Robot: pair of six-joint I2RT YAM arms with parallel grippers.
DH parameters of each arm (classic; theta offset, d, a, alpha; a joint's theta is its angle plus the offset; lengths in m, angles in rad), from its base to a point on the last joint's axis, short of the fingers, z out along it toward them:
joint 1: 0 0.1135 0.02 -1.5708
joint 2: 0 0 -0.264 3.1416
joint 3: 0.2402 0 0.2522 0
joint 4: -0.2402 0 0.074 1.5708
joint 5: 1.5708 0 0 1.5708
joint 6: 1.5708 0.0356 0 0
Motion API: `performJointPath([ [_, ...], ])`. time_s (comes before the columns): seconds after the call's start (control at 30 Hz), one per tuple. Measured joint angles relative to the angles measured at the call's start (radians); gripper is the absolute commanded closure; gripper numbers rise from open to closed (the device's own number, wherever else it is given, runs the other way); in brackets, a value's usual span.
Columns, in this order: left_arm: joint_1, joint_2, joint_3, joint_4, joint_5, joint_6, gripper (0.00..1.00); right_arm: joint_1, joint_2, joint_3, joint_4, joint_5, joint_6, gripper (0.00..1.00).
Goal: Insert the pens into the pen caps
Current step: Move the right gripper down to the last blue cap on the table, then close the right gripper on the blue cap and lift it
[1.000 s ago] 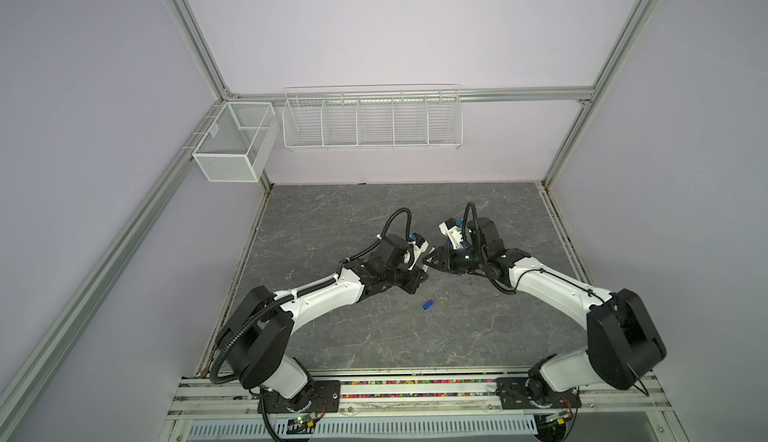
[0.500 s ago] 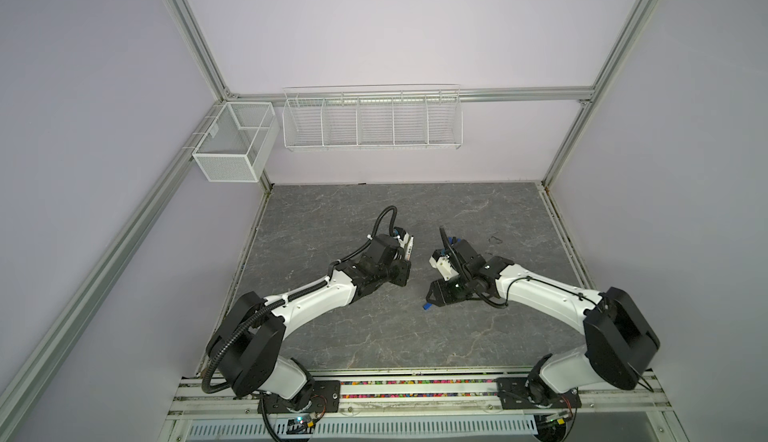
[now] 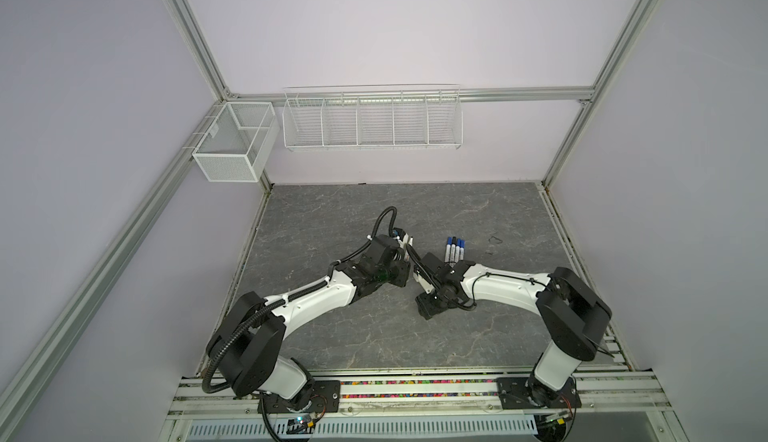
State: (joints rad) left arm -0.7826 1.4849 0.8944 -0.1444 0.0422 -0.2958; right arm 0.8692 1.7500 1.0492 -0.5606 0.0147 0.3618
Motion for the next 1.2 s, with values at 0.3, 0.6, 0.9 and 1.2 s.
performJointPath([
  [0.3, 0.0, 0.0, -0.003, -0.004, 0.0, 0.0, 1.0, 0.0, 0.012, 0.004, -0.019, 0.144, 0.005, 0.37],
  [0.6, 0.0, 0.0, -0.003, -0.003, 0.011, 0.0, 1.0, -0.097, -0.133, -0.091, -0.037, 0.146, 0.018, 0.38],
  [0.9, 0.0, 0.005, -0.003, -0.003, 0.033, 0.001, 1.0, -0.237, -0.24, -0.133, -0.029, -0.027, 0.069, 0.44],
  [1.2, 0.0, 0.008, -0.003, -0.004, 0.042, 0.008, 1.0, -0.264, -0.232, -0.211, -0.063, -0.197, 0.111, 0.46],
])
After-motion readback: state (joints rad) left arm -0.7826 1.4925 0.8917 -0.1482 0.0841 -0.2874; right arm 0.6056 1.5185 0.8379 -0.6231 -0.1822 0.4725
